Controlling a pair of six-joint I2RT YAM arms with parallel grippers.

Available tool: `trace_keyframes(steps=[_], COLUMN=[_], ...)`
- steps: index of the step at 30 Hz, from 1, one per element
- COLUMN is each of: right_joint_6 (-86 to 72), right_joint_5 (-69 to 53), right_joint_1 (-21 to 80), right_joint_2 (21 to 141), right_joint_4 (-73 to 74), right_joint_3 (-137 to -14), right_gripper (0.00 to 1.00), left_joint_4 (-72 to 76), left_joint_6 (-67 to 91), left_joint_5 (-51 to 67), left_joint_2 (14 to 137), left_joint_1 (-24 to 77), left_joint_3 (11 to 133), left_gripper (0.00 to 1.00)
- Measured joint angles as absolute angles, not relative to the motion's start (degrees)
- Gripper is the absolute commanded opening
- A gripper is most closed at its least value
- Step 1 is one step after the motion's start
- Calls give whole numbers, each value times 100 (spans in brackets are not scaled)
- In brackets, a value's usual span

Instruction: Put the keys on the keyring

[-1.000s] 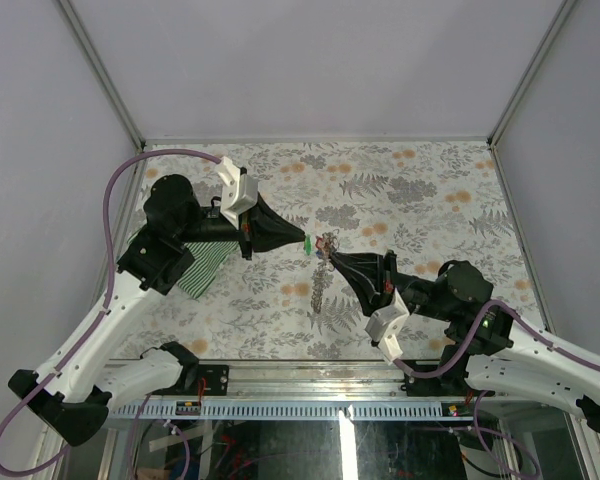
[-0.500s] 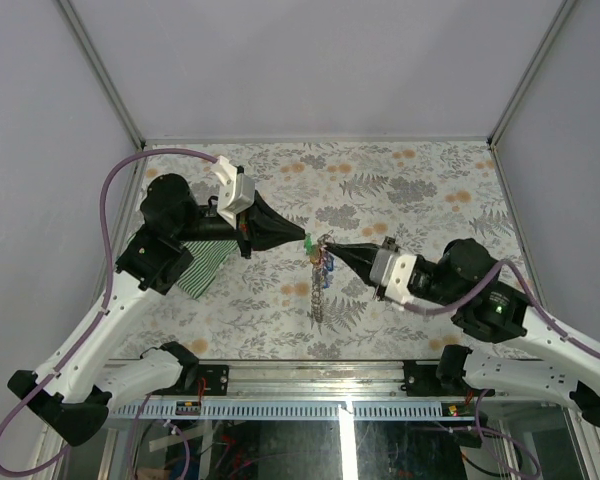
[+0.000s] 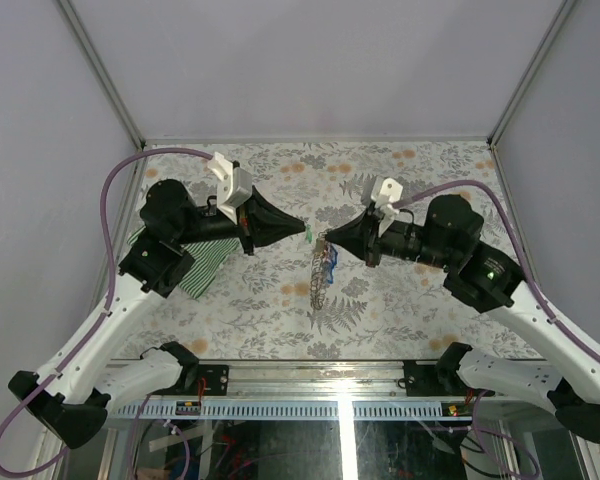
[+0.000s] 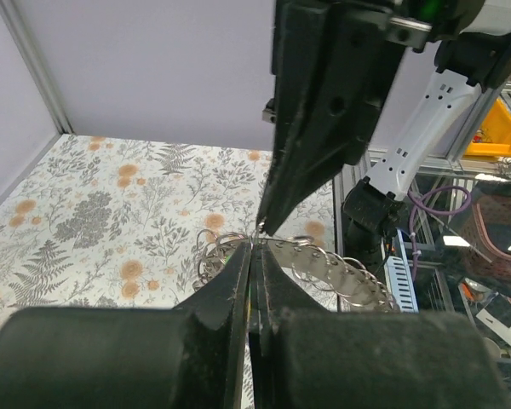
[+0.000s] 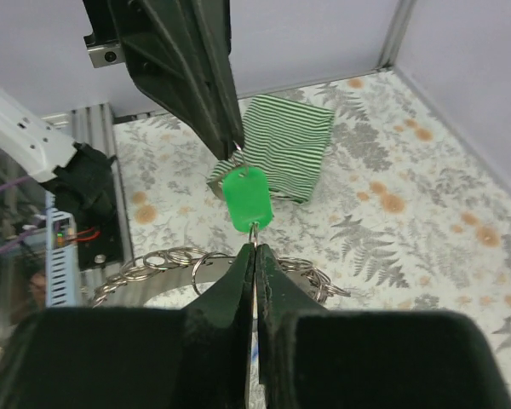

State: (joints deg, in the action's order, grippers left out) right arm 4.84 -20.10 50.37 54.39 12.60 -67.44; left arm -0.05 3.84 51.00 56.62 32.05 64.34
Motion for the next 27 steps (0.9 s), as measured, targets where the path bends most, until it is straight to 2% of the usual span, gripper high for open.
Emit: trace_keyframes(steps=[3, 10, 27], right_joint_6=[113, -604, -1446], right_joint_5=[-2818, -4132, -4370], right_joint_1=[4495, 4414, 4357], right_joint_2=[5476, 5487, 5520], right_joint_4=[1258, 746, -78], right_joint_3=[-6744, -6735, -6617], right_gripper=[0, 0, 0], left_joint_4=[84, 355, 1234], left_joint_6=[456, 574, 998], left_joint_5=[5100, 5408, 6189], left_joint_2=[5680, 5819, 5776], left_joint_1=[3205, 3205, 3205], left_joint_3=[6434, 6434, 6370], left_gripper=[0, 0, 0])
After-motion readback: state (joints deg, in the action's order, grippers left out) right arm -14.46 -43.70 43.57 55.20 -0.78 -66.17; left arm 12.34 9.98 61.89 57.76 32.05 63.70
